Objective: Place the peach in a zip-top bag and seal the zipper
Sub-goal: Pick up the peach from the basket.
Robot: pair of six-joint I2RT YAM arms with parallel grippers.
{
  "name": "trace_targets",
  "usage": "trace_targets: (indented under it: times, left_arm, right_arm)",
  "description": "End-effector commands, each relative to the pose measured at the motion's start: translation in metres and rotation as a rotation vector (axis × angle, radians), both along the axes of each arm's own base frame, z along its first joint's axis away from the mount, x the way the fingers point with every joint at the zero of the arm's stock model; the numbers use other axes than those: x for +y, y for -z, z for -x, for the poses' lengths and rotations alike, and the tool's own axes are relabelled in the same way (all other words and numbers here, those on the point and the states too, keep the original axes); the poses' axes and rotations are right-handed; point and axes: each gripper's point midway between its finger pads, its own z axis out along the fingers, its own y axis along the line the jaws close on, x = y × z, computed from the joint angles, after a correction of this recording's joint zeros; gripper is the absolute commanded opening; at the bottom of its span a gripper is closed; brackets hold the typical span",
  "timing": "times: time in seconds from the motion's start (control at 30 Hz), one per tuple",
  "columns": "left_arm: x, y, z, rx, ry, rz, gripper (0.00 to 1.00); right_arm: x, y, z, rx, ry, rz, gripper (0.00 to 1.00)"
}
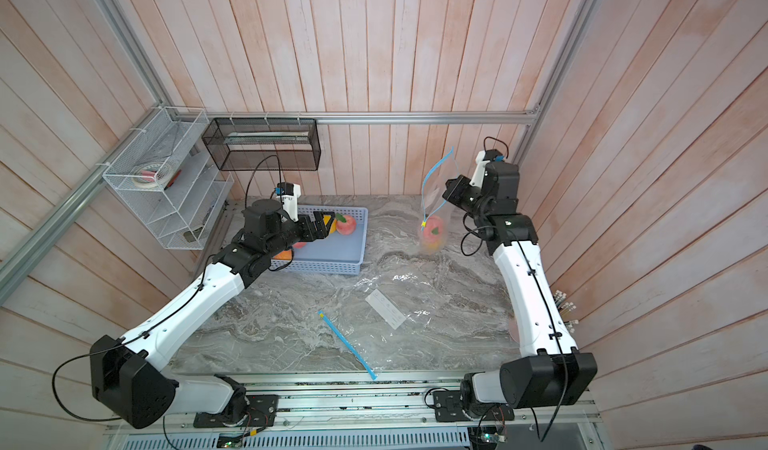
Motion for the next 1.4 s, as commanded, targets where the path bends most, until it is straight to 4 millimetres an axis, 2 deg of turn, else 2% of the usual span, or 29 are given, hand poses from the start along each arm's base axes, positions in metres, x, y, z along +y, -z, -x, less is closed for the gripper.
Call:
trace_targets:
  times: [0.0,0.1,0.2,0.37,0.5,0.63,0.8,0.9,1.0,1.17,1.37]
  left_arm:
    - [0.017,0.037,-0.009,0.100,-0.067,-0.042,1.00]
    - [0.028,0.060,-0.019,0.150,-0.116,-0.099,1.00]
    - [0.040,0.079,-0.028,0.176,-0.154,-0.170,1.00]
    - [0.073,0.107,-0.043,0.245,-0.242,-0.277,1.00]
    - [0.091,0.123,-0.050,0.297,-0.271,-0.317,1.00]
    - [0.108,0.146,-0.056,0.375,-0.314,-0.390,1.00]
    - [0.108,0.179,-0.062,0.472,-0.261,-0.492,1.00]
    - [0.125,0.194,-0.064,0.520,-0.294,-0.603,1.00]
    - [0.141,0.202,-0.065,0.548,-0.334,-0.653,1.00]
    - [0.150,0.217,-0.065,0.588,-0.328,-0.598,0.98]
    - [0.160,0.229,-0.065,0.631,-0.349,-0.617,0.91]
  right_arm:
    - [-0.023,0.010,0.009,0.064,0.076,0.114,0.00]
    - [-0.028,0.023,0.010,0.095,0.093,0.146,0.00]
    - [-0.024,0.054,0.006,0.151,0.066,0.161,0.00]
    - [0.000,0.108,0.001,0.221,-0.070,0.134,0.00]
    - [0.020,0.129,0.003,0.233,-0.149,0.089,0.00]
    - [0.029,0.137,0.007,0.236,-0.172,0.060,0.00]
    - [0.033,0.147,0.011,0.253,-0.180,0.028,0.00]
    - [0.036,0.150,0.014,0.261,-0.184,0.019,0.00]
    - [0.039,0.151,0.015,0.262,-0.186,0.015,0.00]
    - [0.042,0.155,0.016,0.271,-0.187,0.007,0.00]
    - [0.042,0.141,0.019,0.236,-0.187,0.005,0.00]
